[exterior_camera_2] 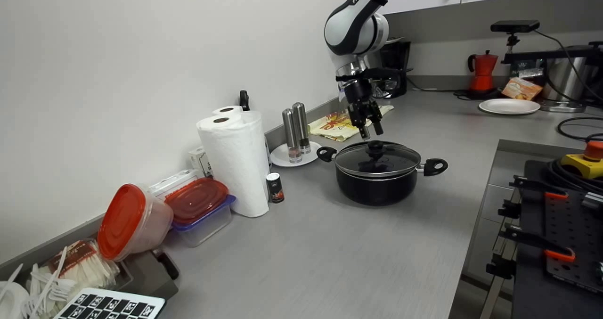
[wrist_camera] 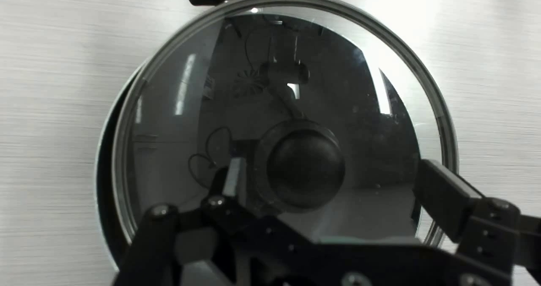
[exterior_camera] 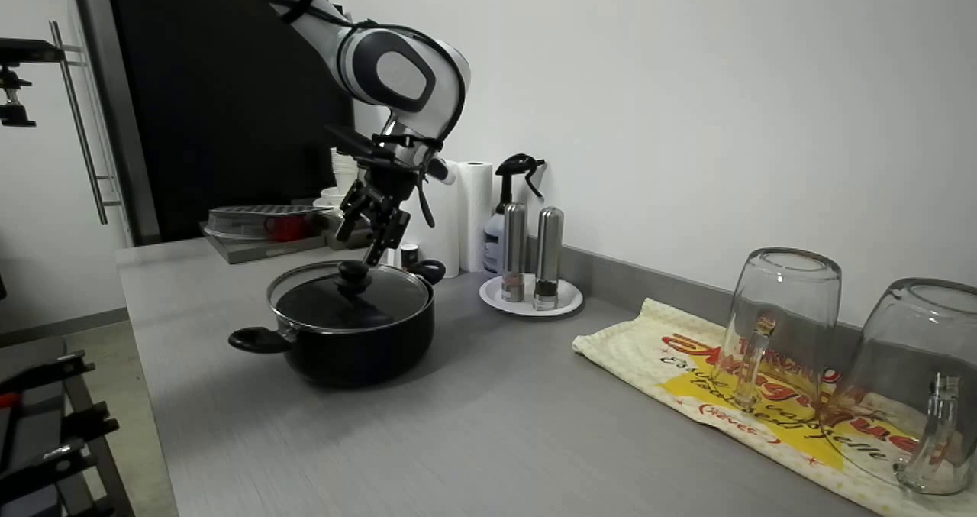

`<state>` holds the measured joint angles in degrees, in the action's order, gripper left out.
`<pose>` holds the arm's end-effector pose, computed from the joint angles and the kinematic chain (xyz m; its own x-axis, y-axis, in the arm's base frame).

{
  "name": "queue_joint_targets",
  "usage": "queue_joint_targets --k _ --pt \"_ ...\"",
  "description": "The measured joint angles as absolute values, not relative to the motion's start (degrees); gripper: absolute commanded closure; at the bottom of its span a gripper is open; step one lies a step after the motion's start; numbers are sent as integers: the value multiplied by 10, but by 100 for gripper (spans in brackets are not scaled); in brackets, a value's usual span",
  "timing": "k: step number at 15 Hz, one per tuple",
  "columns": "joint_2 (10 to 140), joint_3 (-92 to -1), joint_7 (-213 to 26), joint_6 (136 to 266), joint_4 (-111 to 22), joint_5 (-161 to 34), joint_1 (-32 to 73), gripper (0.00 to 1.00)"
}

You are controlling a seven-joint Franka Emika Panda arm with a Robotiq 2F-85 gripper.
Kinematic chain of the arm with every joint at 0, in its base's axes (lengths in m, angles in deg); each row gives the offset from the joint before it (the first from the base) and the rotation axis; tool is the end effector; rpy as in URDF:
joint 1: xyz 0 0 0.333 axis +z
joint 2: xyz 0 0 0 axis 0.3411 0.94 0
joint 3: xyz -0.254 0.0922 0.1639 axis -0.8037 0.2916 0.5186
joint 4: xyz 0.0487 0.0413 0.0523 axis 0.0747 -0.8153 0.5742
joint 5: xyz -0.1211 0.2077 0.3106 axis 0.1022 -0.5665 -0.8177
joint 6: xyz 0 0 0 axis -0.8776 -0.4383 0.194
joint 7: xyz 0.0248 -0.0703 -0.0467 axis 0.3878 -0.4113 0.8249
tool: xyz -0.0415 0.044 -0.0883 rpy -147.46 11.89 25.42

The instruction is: Remove the lid from the pot

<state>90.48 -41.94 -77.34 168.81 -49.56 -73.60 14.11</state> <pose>0.6157 -0.0493 0.2458 0.9038 0.0809 -0.4203 0.0003 -0.9821 -0.1883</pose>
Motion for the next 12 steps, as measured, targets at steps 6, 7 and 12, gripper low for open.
queue_joint_targets --k 6,7,12 --pt "911 -419 -773 1688 -497 -736 138 0" --pt "912 -419 -773 1688 -497 -736 138 0" --pt "924 -419 -773 1686 -497 -736 138 26"
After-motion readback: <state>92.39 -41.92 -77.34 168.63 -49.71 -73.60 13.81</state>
